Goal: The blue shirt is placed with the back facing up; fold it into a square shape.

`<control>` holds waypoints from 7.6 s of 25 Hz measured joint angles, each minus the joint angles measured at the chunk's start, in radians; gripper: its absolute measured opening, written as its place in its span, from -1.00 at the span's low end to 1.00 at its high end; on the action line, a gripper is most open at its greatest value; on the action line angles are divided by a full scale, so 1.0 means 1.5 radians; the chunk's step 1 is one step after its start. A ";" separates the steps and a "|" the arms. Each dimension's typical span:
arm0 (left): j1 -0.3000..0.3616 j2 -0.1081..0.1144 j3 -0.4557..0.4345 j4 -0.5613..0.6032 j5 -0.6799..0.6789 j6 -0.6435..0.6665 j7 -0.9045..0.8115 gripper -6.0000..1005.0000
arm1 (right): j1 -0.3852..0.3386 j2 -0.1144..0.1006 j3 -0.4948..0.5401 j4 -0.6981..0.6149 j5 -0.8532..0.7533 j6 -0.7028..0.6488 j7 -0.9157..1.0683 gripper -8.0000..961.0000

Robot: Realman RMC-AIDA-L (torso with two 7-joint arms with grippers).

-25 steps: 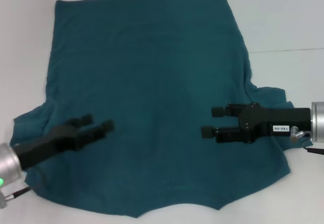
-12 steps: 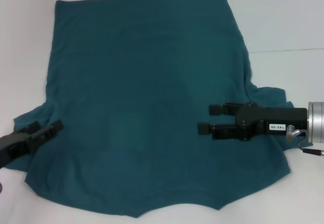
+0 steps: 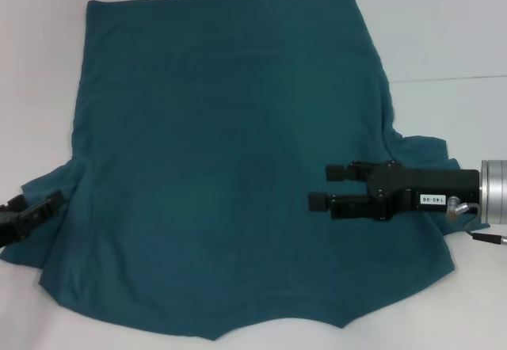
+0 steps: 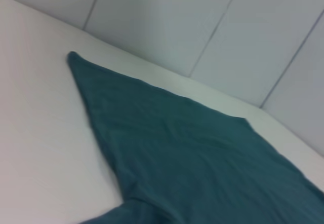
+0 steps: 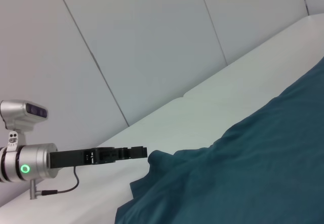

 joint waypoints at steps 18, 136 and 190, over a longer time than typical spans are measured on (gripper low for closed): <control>-0.020 -0.004 0.011 -0.018 0.000 -0.106 0.027 0.77 | -0.003 -0.001 0.004 0.004 0.000 0.000 0.000 0.86; -0.139 -0.009 0.054 -0.109 -0.041 -0.024 0.002 -0.73 | -0.009 0.003 0.013 0.025 0.003 0.009 -0.010 0.79; -0.062 -0.008 0.137 -0.094 -0.102 0.261 0.204 0.80 | -0.048 -0.031 0.061 0.022 0.008 0.061 0.136 0.75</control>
